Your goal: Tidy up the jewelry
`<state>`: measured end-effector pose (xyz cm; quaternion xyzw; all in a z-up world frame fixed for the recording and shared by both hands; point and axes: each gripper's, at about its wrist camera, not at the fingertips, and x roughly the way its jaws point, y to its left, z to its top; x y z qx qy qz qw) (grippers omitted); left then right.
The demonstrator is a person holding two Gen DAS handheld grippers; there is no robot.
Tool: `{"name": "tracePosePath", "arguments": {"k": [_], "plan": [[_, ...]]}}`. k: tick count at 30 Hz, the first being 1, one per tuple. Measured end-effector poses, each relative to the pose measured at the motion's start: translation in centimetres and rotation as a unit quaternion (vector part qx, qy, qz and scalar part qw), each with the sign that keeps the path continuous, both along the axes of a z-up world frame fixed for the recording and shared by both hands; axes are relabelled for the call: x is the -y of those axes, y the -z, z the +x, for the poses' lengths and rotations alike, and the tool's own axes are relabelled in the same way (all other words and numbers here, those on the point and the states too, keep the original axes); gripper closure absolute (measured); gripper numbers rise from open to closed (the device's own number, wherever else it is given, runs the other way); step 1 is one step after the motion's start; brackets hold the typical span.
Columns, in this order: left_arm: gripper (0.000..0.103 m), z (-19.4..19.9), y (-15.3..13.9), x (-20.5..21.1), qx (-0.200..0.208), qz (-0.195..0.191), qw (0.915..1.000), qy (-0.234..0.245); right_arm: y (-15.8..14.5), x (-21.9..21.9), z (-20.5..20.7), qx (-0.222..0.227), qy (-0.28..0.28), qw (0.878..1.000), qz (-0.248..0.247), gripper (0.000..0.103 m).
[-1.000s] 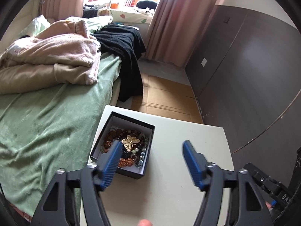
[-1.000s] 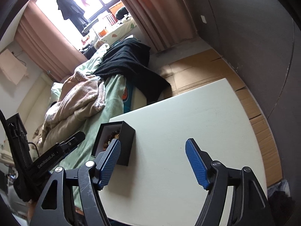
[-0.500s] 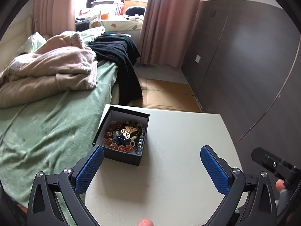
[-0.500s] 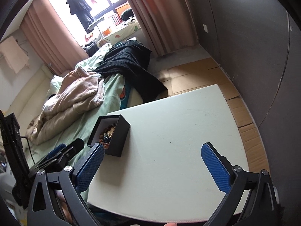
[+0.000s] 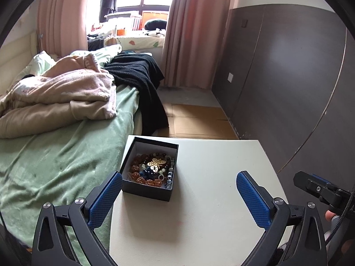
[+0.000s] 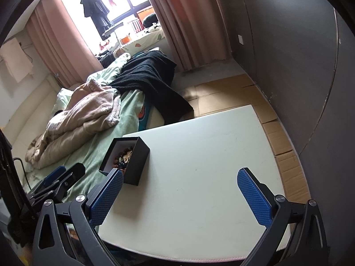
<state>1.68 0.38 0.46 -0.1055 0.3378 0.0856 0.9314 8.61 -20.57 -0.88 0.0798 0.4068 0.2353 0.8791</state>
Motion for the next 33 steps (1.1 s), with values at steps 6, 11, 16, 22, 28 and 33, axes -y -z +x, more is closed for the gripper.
{"name": "tracePosePath", "arguments": {"k": [6,11,16,22,28,33], "plan": [[0.001,0.0,0.0,0.0,-0.004,-0.003,1.0,0.007,-0.1,-0.4,-0.3,0.006,-0.011,1.0,-0.018,0.0],[0.001,-0.1,-0.2,0.2,0.0,-0.003,0.9999,0.011,-0.1,-0.1,-0.3,0.004,-0.012,1.0,-0.016,0.0],[0.001,-0.2,-0.2,0.4,0.002,-0.008,0.9998,0.016,-0.1,-0.2,-0.3,0.004,-0.011,1.0,-0.016,0.0],[0.001,-0.2,-0.4,0.8,0.008,-0.003,0.9998,0.02,-0.1,0.0,-0.3,0.005,-0.011,1.0,-0.015,0.0],[0.001,-0.1,-0.3,1.2,0.005,0.002,0.9996,0.026,-0.1,0.7,-0.2,0.003,-0.007,1.0,-0.015,0.0],[0.001,-0.1,-0.3,1.0,0.006,-0.001,0.9997,0.023,-0.2,0.8,-0.3,0.004,-0.007,1.0,-0.016,0.0]]}}
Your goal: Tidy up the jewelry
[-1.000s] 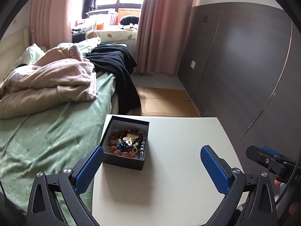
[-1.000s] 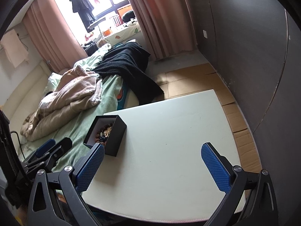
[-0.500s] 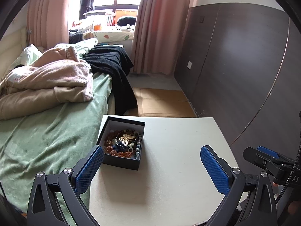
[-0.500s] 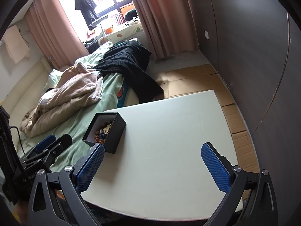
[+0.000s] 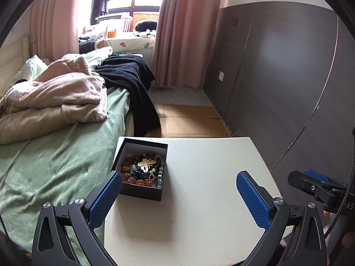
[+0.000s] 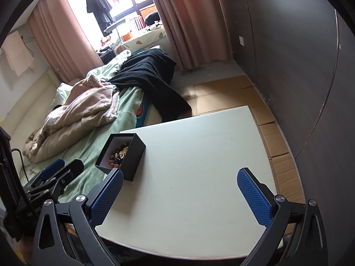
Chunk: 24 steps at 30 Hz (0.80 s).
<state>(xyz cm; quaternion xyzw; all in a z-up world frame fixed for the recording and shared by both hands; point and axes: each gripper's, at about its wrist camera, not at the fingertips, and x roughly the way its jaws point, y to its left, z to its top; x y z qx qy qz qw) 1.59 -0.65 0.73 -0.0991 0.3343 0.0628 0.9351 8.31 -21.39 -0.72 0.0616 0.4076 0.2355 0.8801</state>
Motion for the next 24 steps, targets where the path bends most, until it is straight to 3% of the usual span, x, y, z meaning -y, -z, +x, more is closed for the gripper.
{"name": "tracePosePath", "arguments": {"k": [24], "plan": [[0.001,0.14,0.2,-0.1,0.0,0.001,1.0,-0.004,0.06,0.01,0.25,-0.004,0.002,1.0,-0.009,0.0]]}}
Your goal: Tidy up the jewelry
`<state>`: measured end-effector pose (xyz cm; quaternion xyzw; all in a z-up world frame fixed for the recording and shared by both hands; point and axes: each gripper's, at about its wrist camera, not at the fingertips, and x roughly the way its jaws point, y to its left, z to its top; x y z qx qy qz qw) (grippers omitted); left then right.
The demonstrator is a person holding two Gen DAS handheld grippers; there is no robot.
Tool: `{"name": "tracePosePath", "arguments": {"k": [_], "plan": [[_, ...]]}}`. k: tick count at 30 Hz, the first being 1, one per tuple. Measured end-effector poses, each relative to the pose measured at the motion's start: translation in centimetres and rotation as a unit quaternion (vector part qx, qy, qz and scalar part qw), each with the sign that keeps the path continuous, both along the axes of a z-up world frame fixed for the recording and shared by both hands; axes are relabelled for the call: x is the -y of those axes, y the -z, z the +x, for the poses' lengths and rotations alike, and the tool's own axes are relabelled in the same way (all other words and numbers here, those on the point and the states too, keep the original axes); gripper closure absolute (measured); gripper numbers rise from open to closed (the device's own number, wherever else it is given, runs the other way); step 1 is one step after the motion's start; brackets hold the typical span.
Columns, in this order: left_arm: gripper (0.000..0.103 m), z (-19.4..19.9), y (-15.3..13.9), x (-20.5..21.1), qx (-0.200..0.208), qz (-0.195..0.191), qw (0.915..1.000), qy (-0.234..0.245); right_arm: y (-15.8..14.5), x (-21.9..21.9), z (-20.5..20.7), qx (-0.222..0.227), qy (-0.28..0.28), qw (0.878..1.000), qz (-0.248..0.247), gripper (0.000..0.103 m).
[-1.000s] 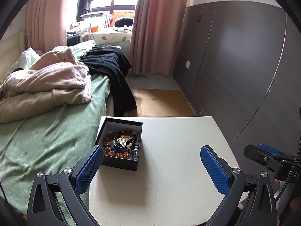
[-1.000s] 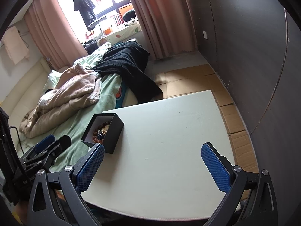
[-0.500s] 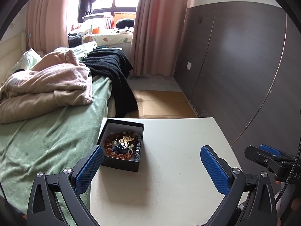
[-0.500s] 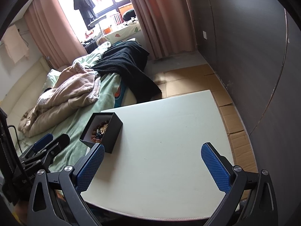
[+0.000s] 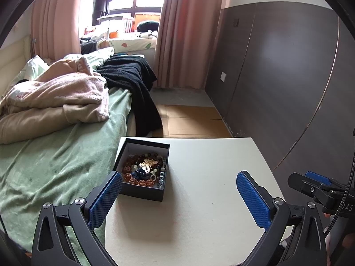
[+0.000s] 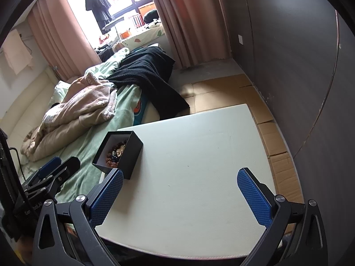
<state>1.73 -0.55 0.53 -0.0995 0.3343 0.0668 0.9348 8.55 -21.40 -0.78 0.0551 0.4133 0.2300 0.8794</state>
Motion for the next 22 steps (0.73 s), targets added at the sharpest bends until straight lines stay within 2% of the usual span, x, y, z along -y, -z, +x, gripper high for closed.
{"name": "tracePosePath", "arguments": {"k": [22], "plan": [[0.001,0.38,0.46,-0.14,-0.016,0.001,0.9998,0.006,0.72,-0.42,0.04,-0.005,-0.003,1.0,-0.014,0.0]]}}
